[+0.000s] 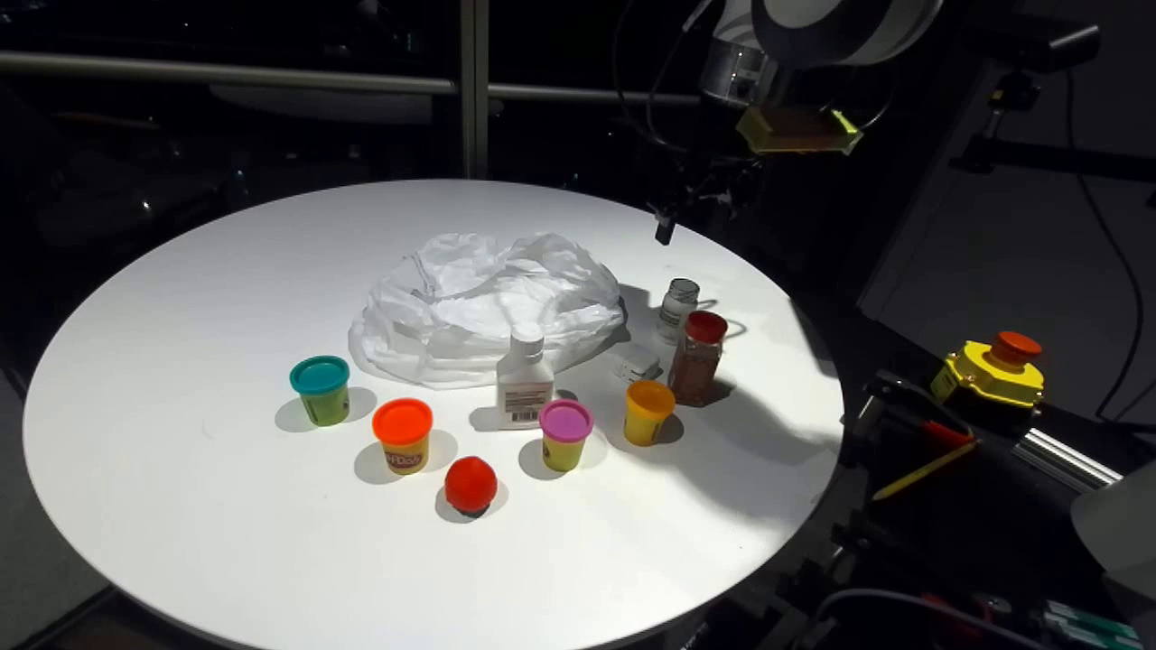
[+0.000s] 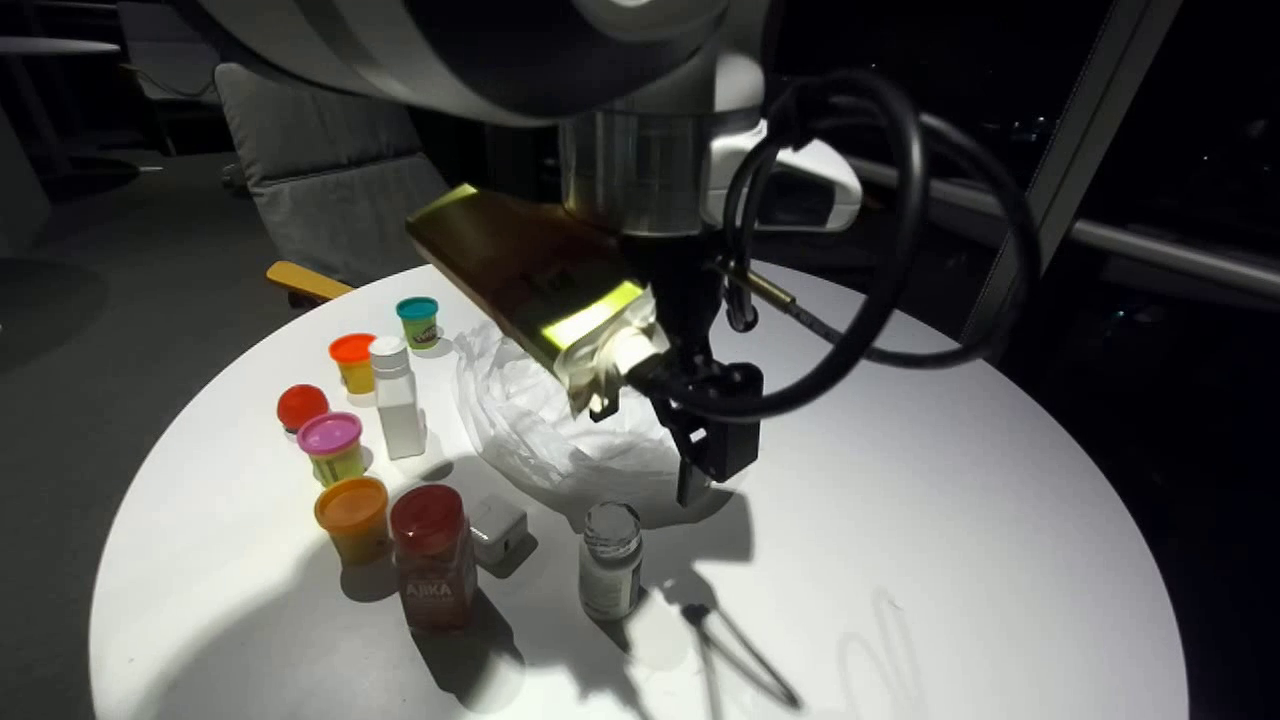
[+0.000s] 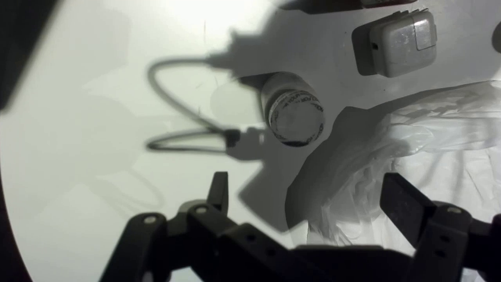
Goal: Pick up the objects on the table and put them on the plastic
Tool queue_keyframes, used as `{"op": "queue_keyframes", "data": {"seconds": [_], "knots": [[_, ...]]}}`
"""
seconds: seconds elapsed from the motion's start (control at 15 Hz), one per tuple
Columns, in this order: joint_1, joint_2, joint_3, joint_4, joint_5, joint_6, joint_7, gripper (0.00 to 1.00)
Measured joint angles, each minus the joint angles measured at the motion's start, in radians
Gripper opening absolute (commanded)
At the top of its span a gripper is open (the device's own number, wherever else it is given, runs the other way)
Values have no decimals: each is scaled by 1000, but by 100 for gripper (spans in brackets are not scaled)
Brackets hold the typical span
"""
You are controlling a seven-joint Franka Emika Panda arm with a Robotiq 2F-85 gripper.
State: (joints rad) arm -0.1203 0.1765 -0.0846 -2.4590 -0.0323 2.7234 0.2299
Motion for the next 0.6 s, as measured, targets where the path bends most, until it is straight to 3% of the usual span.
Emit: {"op": "queue_keyframes", "data": {"seconds": [0.6], "knots": [[34,131,-5,42,54,11,12,100]]}}
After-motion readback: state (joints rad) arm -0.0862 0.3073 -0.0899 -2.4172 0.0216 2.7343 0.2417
